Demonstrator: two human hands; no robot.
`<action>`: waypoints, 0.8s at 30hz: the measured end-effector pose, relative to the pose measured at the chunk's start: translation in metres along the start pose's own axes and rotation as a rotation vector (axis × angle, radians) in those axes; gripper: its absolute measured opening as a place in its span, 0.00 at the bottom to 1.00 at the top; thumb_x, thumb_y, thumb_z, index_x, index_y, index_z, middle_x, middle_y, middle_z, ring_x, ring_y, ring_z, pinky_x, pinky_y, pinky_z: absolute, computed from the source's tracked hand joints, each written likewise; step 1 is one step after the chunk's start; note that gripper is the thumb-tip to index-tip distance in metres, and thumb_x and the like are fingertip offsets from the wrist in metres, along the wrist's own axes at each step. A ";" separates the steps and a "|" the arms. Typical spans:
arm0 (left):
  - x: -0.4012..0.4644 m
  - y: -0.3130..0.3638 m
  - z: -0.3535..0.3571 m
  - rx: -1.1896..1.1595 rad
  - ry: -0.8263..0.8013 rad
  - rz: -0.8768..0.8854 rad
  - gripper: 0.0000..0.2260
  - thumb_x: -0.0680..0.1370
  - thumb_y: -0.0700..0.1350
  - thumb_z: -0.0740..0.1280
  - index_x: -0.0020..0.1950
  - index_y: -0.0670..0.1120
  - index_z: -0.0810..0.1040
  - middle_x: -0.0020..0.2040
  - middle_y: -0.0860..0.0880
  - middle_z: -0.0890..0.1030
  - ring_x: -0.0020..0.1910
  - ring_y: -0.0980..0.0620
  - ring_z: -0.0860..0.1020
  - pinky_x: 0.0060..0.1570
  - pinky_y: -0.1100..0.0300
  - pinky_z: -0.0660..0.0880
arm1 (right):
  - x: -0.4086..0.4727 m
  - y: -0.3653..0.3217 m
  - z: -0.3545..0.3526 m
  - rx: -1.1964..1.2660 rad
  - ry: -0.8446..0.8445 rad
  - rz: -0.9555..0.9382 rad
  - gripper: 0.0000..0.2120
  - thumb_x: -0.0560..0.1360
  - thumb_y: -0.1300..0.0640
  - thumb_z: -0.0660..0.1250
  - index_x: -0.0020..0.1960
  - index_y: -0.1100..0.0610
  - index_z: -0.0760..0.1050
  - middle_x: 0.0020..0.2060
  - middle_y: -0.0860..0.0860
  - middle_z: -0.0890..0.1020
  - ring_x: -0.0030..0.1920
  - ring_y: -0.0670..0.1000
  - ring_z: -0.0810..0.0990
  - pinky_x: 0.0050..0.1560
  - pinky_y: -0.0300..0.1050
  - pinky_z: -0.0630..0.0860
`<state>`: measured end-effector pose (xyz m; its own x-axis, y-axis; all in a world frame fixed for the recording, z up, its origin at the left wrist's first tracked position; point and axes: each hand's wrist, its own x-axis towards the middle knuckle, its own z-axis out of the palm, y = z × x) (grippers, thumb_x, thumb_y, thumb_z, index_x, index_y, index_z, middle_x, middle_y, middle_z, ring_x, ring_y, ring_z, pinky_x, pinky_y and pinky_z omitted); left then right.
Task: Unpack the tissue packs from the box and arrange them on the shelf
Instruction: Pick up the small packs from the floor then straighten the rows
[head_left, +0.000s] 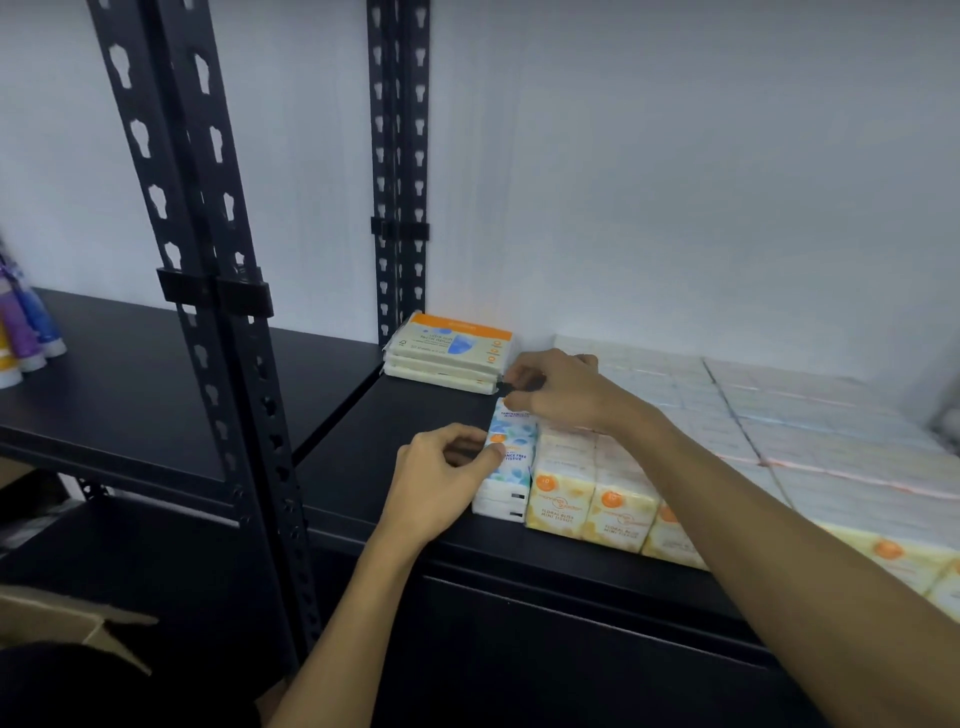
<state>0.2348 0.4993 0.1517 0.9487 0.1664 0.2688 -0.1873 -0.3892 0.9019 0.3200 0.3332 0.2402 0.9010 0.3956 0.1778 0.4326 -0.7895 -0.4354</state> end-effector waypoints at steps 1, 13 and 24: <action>0.000 0.000 0.000 -0.016 -0.014 -0.001 0.08 0.76 0.55 0.74 0.51 0.53 0.86 0.45 0.59 0.86 0.47 0.65 0.82 0.50 0.67 0.79 | -0.008 -0.003 -0.006 -0.022 -0.008 -0.019 0.14 0.76 0.47 0.69 0.61 0.49 0.78 0.55 0.43 0.81 0.62 0.47 0.75 0.67 0.47 0.54; 0.005 -0.007 -0.009 -0.072 -0.087 -0.004 0.09 0.80 0.49 0.72 0.58 0.51 0.86 0.52 0.58 0.86 0.54 0.62 0.83 0.60 0.60 0.78 | -0.053 -0.004 0.011 -0.178 -0.080 -0.011 0.20 0.73 0.42 0.69 0.63 0.46 0.77 0.69 0.47 0.72 0.73 0.49 0.64 0.73 0.56 0.53; -0.002 0.014 -0.009 -0.159 0.025 -0.068 0.05 0.81 0.50 0.69 0.53 0.52 0.84 0.47 0.52 0.87 0.50 0.52 0.85 0.51 0.56 0.82 | -0.108 0.025 -0.028 0.037 0.178 -0.022 0.18 0.78 0.44 0.68 0.65 0.47 0.76 0.65 0.48 0.76 0.70 0.52 0.67 0.71 0.57 0.63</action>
<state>0.2279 0.5021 0.1664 0.9543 0.2109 0.2117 -0.1625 -0.2280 0.9600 0.2344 0.2580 0.2345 0.8839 0.3210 0.3400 0.4541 -0.7625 -0.4608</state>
